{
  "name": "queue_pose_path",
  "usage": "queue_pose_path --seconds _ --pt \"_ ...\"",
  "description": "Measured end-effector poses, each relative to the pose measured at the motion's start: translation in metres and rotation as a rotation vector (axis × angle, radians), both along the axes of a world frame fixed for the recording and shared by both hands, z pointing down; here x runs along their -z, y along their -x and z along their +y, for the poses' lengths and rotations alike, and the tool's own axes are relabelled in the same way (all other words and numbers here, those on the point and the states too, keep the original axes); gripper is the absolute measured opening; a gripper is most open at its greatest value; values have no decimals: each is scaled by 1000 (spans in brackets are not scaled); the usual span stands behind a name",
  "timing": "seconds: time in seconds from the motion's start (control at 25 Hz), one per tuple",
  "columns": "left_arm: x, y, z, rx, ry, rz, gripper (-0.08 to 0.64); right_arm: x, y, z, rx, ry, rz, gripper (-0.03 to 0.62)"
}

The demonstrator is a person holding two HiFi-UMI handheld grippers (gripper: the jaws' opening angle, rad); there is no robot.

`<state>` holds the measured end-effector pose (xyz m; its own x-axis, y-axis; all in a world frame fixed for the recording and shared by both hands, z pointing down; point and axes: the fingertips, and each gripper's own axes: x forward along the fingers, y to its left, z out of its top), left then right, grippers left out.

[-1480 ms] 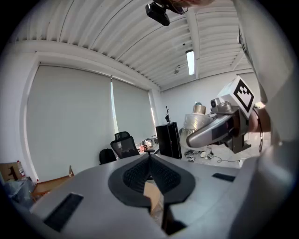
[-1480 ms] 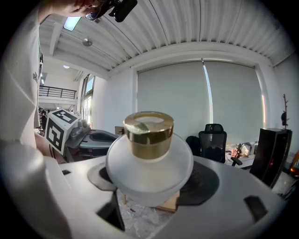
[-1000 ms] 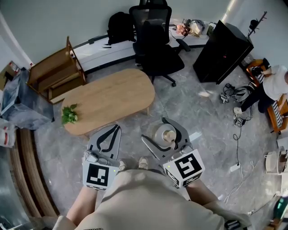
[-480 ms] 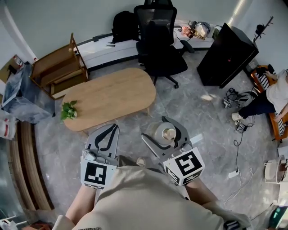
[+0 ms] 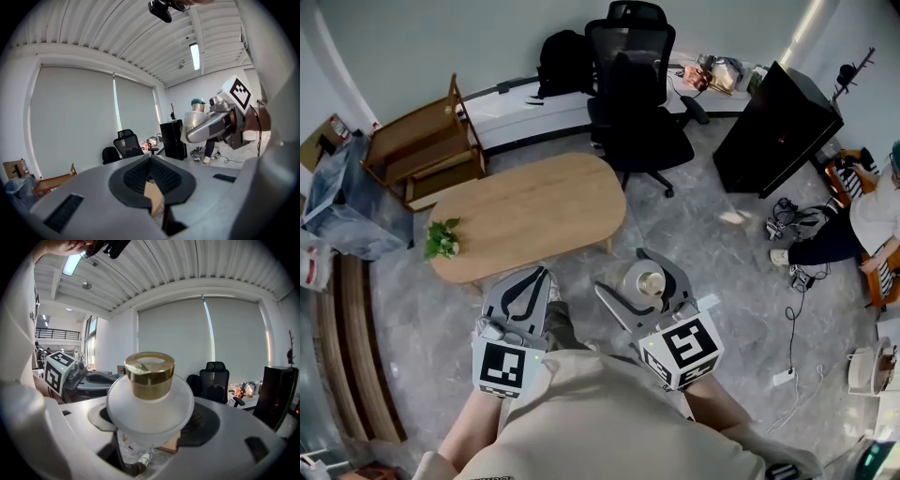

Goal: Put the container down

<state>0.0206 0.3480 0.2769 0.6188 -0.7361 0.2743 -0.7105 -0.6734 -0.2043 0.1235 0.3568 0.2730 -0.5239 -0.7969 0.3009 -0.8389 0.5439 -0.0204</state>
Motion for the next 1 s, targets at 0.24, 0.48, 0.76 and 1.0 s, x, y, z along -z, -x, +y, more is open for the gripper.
queue_pose_path --seconds 0.24,0.48,0.76,1.0 --pt "-11 3 -43 -1 1 19 12 -12 6 -42 -1 5 15 328" --pt "-18 19 -100 7 20 20 12 -17 19 -96 8 13 15 328" --pt "-23 37 -188 3 43 19 12 -26 35 -180 -3 69 -5 328" --pt "-21 64 -267 -4 61 20 12 -21 61 -259 -11 79 8 328"
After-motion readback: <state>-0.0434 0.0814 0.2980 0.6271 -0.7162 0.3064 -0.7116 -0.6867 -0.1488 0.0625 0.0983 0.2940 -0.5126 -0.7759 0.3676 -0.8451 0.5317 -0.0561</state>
